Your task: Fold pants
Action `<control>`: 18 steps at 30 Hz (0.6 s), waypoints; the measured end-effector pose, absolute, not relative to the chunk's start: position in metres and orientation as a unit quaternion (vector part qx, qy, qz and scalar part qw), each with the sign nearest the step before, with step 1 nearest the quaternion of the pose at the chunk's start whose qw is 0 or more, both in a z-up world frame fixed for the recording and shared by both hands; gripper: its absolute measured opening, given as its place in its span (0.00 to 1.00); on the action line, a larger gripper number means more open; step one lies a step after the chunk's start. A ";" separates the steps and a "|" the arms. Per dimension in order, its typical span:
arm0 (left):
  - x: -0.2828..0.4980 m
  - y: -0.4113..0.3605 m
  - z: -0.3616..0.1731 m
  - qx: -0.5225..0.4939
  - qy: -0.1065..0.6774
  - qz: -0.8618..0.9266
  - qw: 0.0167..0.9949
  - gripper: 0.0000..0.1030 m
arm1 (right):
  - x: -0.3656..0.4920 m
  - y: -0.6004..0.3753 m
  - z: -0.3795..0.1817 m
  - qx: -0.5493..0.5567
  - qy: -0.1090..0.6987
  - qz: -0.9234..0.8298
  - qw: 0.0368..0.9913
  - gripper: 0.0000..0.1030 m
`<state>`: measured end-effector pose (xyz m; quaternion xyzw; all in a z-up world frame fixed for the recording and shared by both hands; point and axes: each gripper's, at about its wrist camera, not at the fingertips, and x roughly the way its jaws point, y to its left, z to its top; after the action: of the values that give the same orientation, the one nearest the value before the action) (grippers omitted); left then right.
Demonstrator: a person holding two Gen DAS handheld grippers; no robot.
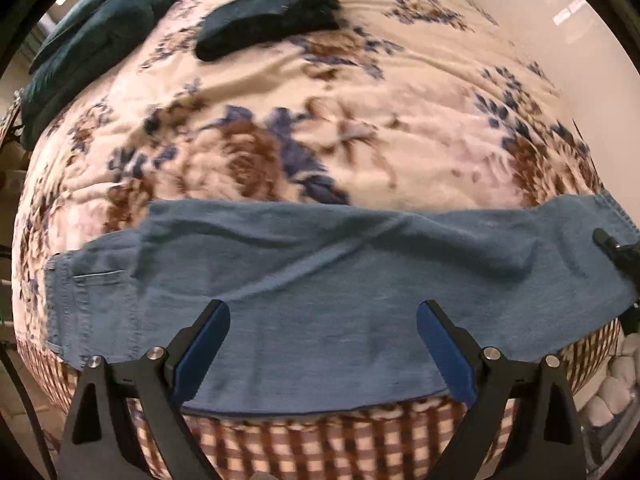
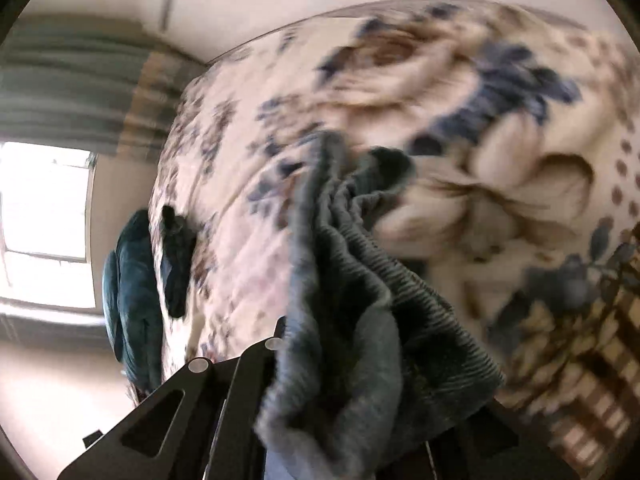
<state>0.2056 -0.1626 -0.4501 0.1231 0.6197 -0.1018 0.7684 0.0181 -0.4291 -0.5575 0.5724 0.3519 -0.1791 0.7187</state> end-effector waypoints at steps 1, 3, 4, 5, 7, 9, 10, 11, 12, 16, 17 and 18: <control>0.209 -0.153 -0.446 0.116 0.620 -0.102 0.769 0.93 | 0.027 -0.419 -0.545 0.563 0.352 -0.174 0.727 0.07; 0.215 -0.131 -0.436 0.104 0.618 -0.096 0.774 0.93 | 0.046 -0.399 -0.525 0.548 0.353 -0.162 0.741 0.07; 0.218 -0.119 -0.431 0.098 0.616 -0.094 0.776 0.93 | 0.055 -0.386 -0.514 0.539 0.354 -0.156 0.748 0.07; 0.221 -0.108 -0.426 0.093 0.614 -0.090 0.778 0.93 | 0.060 -0.375 -0.506 0.534 0.353 -0.151 0.753 0.07; 0.228 -0.078 -0.414 0.079 0.610 -0.082 0.784 0.93 | 0.077 -0.348 -0.492 0.524 0.356 -0.139 0.762 0.07; 0.234 -0.055 -0.407 0.070 0.607 -0.075 0.788 0.93 | 0.098 -0.320 -0.482 0.519 0.358 -0.127 0.765 0.07; 0.238 -0.041 -0.403 0.064 0.606 -0.072 0.789 0.93 | 0.101 -0.309 -0.480 0.514 0.360 -0.126 0.768 0.07; 0.241 -0.028 -0.400 0.058 0.606 -0.068 0.790 0.93 | 0.103 -0.294 -0.477 0.508 0.362 -0.123 0.772 0.07; 0.244 -0.011 -0.397 0.050 0.606 -0.061 0.791 0.93 | 0.107 -0.278 -0.474 0.503 0.365 -0.118 0.775 0.07; 0.253 0.063 -0.391 0.014 0.606 -0.021 0.795 0.93 | 0.135 -0.198 -0.473 0.459 0.398 -0.084 0.790 0.07; 0.253 0.076 -0.391 0.009 0.605 -0.013 0.796 0.93 | 0.143 -0.177 -0.476 0.444 0.410 -0.074 0.793 0.07; 0.254 0.101 -0.392 0.002 0.604 0.005 0.797 0.93 | 0.153 -0.151 -0.480 0.425 0.424 -0.059 0.798 0.07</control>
<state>0.2542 0.1009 -0.3922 0.0017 0.6043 0.0051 0.7968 0.1528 -0.1509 -0.4796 0.4247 0.4243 -0.0587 0.7976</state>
